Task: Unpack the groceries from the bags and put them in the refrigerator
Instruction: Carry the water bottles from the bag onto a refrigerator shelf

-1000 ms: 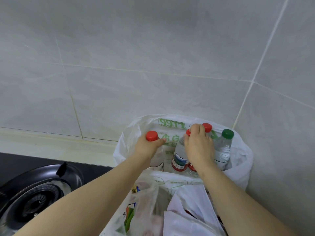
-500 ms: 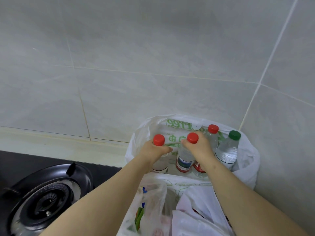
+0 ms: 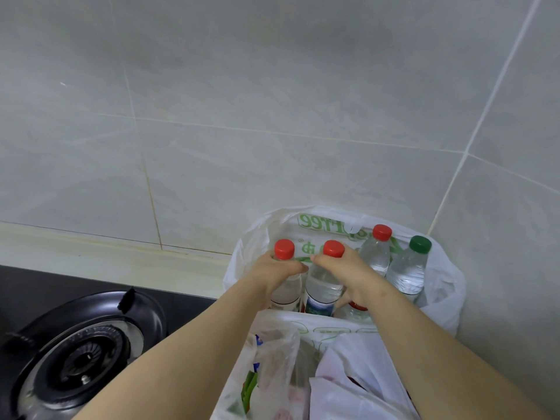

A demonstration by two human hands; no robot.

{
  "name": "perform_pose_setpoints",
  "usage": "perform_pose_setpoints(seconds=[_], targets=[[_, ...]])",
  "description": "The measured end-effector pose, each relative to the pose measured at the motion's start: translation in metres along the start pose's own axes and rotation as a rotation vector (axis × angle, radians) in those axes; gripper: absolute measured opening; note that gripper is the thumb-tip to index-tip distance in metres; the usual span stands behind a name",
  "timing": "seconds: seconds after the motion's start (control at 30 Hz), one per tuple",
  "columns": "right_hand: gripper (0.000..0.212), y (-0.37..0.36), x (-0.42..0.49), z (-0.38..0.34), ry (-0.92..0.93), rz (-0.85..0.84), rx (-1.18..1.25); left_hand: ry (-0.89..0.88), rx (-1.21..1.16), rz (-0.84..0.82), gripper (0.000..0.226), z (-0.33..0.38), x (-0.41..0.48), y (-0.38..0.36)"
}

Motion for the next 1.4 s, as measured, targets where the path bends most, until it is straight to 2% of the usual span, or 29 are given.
perform_pose_setpoints(seconds=[0.1, 0.17, 0.23, 0.43, 0.57, 0.67, 0.77, 0.93, 1.1, 1.4], targets=[[0.033, -0.004, -0.001, 0.013, -0.066, 0.003, 0.010, 0.078, -0.002, -0.022, 0.036, -0.006, 0.001, -0.001], [0.029, -0.005, -0.001, 0.016, -0.078, -0.016, 0.066, 0.101, 0.001, -0.029, 0.040, -0.008, 0.003, -0.001], [0.024, -0.005, -0.003, 0.018, -0.099, -0.045, 0.158, 0.092, 0.010, -0.030, 0.038, -0.010, 0.005, -0.001], [0.034, -0.003, -0.009, 0.021, -0.110, 0.000, 0.221, 0.066, -0.059, 0.011, 0.023, -0.013, 0.003, 0.001], [0.022, -0.006, -0.021, 0.022, -0.103, 0.001, 0.233, 0.031, -0.077, 0.067, 0.035, -0.018, -0.004, 0.004], [0.016, -0.008, -0.029, 0.023, -0.092, 0.025, 0.261, 0.026, -0.122, 0.109, 0.028, -0.024, -0.008, 0.010], [0.014, -0.009, -0.038, 0.022, -0.044, 0.095, 0.282, 0.033, -0.179, 0.146, 0.027, -0.028, -0.016, 0.014], [0.016, -0.004, -0.053, 0.016, 0.079, 0.175, 0.260, -0.098, -0.191, 0.186, 0.027, -0.017, -0.039, 0.016], [0.014, 0.004, -0.079, -0.010, 0.137, 0.205, 0.363, -0.198, -0.226, 0.164, 0.025, 0.015, -0.062, 0.019], [0.025, 0.007, -0.156, -0.057, 0.437, 0.279, 0.511, -0.438, -0.330, 0.227, 0.032, 0.063, -0.135, 0.061]])
Point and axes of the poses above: each hand's wrist, its own x-axis towards the middle knuckle, its own y-axis out of the back of the hand, z = x × y, the point moved 5 cm from there along x, towards the middle knuckle, and after that the axes turned 6 degrees about z, right-handed, at the moved point
